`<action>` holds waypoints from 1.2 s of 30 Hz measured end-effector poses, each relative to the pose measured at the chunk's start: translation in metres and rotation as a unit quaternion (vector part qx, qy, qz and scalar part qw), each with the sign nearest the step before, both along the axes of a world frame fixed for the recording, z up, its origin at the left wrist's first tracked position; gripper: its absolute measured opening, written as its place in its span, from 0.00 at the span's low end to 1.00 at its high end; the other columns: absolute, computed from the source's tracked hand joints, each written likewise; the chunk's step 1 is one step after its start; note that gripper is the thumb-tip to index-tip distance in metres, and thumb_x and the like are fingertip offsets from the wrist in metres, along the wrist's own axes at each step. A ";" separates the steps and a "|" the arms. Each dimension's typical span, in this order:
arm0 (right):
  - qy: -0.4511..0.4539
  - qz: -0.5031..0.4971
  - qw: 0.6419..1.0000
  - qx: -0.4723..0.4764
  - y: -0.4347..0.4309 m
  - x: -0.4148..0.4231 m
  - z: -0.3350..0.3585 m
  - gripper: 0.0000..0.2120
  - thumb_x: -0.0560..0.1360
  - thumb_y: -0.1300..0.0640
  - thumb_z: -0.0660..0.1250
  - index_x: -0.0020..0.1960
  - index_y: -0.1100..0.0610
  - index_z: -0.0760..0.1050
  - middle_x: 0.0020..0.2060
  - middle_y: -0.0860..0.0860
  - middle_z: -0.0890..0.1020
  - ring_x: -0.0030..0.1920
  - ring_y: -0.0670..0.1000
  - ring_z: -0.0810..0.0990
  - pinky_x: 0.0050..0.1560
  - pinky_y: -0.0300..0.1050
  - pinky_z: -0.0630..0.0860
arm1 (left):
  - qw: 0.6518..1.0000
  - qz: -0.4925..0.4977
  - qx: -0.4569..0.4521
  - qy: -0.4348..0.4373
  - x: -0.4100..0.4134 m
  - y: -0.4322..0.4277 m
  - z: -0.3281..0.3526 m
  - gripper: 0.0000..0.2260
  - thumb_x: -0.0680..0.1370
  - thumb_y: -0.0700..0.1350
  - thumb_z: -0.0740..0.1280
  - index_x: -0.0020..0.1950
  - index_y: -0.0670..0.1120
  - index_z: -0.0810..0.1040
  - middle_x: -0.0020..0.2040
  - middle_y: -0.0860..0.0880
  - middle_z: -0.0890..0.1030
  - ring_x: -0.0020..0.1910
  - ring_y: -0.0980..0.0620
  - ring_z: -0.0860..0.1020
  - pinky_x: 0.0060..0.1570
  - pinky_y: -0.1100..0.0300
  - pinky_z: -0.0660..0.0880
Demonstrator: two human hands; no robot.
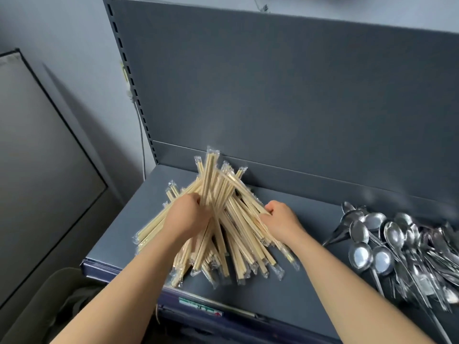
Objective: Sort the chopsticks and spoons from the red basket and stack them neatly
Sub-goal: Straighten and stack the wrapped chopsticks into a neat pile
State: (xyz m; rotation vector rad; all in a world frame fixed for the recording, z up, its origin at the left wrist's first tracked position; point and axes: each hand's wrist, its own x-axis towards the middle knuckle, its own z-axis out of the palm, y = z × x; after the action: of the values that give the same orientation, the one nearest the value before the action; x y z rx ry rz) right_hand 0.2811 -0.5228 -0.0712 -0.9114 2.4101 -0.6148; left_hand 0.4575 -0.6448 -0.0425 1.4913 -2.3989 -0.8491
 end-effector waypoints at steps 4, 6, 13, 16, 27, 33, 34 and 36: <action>-0.056 -0.011 0.998 -0.030 0.005 -0.004 0.001 0.05 0.75 0.55 0.63 0.45 0.57 0.72 0.37 0.49 0.76 0.35 0.52 0.73 0.35 0.44 0.68 | 0.998 0.004 -0.058 -0.019 0.000 0.000 0.002 0.15 0.78 0.52 0.64 0.36 0.48 0.64 0.33 0.51 0.71 0.28 0.54 0.68 0.26 0.60 0.61; -0.101 -0.021 0.994 -0.032 0.009 -0.001 -0.001 0.11 0.71 0.51 0.69 0.43 0.58 0.73 0.35 0.53 0.76 0.34 0.53 0.74 0.35 0.45 0.69 | 0.999 0.008 -0.040 -0.024 -0.005 0.005 0.001 0.17 0.74 0.57 0.70 0.37 0.48 0.67 0.33 0.51 0.72 0.29 0.55 0.69 0.25 0.62 0.62; -0.142 -0.010 0.988 -0.060 0.010 -0.011 0.003 0.12 0.73 0.56 0.65 0.38 0.58 0.64 0.31 0.52 0.64 0.31 0.51 0.63 0.33 0.45 0.60 | 0.997 0.037 0.056 0.040 -0.012 0.007 0.001 0.20 0.72 0.42 0.71 0.29 0.46 0.61 0.25 0.50 0.63 0.24 0.53 0.61 0.24 0.64 0.60; -0.148 0.003 0.986 -0.075 0.008 -0.015 0.002 0.06 0.75 0.56 0.62 0.43 0.59 0.70 0.34 0.53 0.71 0.33 0.52 0.69 0.34 0.46 0.66 | 0.995 0.049 0.079 0.047 -0.004 0.003 0.014 0.11 0.75 0.44 0.67 0.34 0.43 0.71 0.29 0.47 0.71 0.27 0.51 0.67 0.28 0.62 0.63; -0.073 0.056 0.993 -0.070 -0.013 0.004 0.000 0.08 0.74 0.54 0.66 0.41 0.57 0.70 0.33 0.50 0.72 0.30 0.49 0.68 0.30 0.42 0.65 | 0.998 0.023 -0.042 -0.051 0.023 -0.029 0.003 0.24 0.74 0.52 0.71 0.30 0.44 0.60 0.31 0.47 0.64 0.29 0.52 0.59 0.28 0.56 0.56; 0.000 0.028 0.999 -0.035 -0.013 0.013 -0.001 0.10 0.73 0.51 0.69 0.48 0.54 0.72 0.41 0.48 0.78 0.39 0.50 0.78 0.34 0.45 0.74 | 0.998 0.018 -0.042 -0.034 0.024 -0.031 -0.012 0.17 0.73 0.49 0.73 0.36 0.43 0.67 0.34 0.46 0.68 0.31 0.51 0.63 0.29 0.58 0.60; 0.000 0.023 1.000 -0.019 -0.014 0.013 -0.002 0.09 0.73 0.51 0.69 0.47 0.55 0.72 0.40 0.49 0.78 0.39 0.51 0.78 0.35 0.46 0.74 | 0.998 0.011 -0.043 -0.040 0.024 -0.033 -0.012 0.17 0.73 0.49 0.73 0.37 0.42 0.68 0.34 0.47 0.69 0.30 0.52 0.64 0.29 0.59 0.61; -0.006 0.013 1.000 -0.001 -0.013 0.014 -0.001 0.09 0.73 0.52 0.67 0.43 0.56 0.71 0.36 0.50 0.76 0.34 0.51 0.75 0.33 0.45 0.71 | 0.998 -0.002 -0.032 -0.044 0.024 -0.036 -0.012 0.16 0.73 0.50 0.73 0.39 0.42 0.70 0.34 0.49 0.70 0.31 0.53 0.65 0.28 0.60 0.61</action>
State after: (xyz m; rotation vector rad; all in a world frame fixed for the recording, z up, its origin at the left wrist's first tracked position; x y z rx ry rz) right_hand 0.2953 -0.5363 -0.0722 -0.9353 2.3837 -0.6122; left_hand 0.4814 -0.6810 -0.0542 1.5309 -2.4681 -0.7141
